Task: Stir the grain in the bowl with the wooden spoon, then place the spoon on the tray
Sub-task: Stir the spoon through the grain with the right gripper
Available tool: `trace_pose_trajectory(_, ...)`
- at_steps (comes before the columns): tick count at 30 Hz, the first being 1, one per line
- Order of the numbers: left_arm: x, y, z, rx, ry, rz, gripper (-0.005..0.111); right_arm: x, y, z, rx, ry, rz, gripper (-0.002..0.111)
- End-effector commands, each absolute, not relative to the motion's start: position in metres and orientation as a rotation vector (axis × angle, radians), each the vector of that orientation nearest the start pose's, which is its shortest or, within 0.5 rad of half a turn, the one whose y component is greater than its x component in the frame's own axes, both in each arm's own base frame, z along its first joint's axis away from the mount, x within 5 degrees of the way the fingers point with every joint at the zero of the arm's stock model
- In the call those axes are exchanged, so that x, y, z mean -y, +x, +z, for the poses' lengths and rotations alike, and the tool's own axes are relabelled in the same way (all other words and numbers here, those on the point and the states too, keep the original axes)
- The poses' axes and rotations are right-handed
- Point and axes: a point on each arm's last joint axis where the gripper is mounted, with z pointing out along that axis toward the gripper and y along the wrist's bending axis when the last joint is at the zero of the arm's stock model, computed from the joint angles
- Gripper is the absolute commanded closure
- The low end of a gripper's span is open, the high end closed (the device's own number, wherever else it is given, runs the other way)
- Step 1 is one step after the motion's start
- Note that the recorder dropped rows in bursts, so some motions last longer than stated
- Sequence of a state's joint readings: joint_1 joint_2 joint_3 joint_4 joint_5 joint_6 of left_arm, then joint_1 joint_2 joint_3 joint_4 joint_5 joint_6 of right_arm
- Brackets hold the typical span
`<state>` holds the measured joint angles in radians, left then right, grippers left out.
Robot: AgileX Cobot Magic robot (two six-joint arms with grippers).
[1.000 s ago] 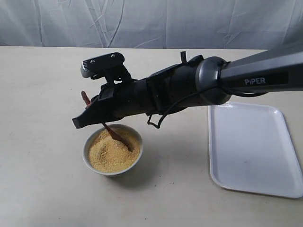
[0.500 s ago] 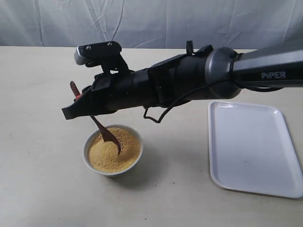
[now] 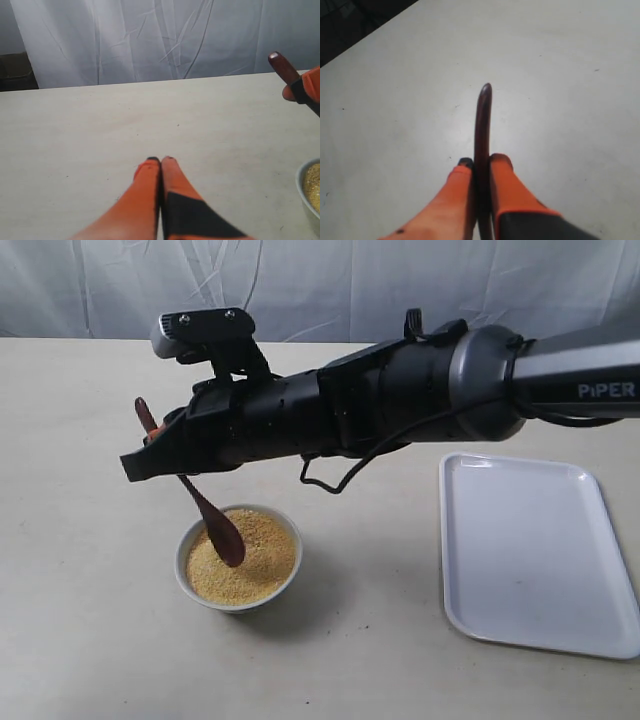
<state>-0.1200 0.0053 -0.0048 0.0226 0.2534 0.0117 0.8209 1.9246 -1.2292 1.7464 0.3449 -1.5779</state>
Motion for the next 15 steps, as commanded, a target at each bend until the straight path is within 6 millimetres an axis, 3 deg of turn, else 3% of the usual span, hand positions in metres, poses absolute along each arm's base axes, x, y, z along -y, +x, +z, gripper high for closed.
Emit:
trace_pose_trajectory(1, 0.006, 0.055, 0.191, -1.72, 0.128, -0.06, 0.107, -0.337, 0.268, 0.19, -2.077, -0.914, 0.938, 0.109)
trace_pose_trajectory(5, 0.006, 0.055, 0.191, -1.72, 0.128, -0.06, 0.107, -0.337, 0.272, 0.174, -2.123, -0.902, 0.881, 0.109)
trace_pose_trajectory(9, 0.006, 0.055, 0.191, -1.72, 0.128, -0.06, 0.107, -0.332, 0.279, 0.17, -2.144, -0.864, 0.772, 0.109)
trace_pose_trajectory(15, 0.006, 0.055, 0.191, -1.72, 0.128, -0.06, 0.107, -0.332, 0.275, 0.191, -2.087, -0.871, 0.832, 0.109)
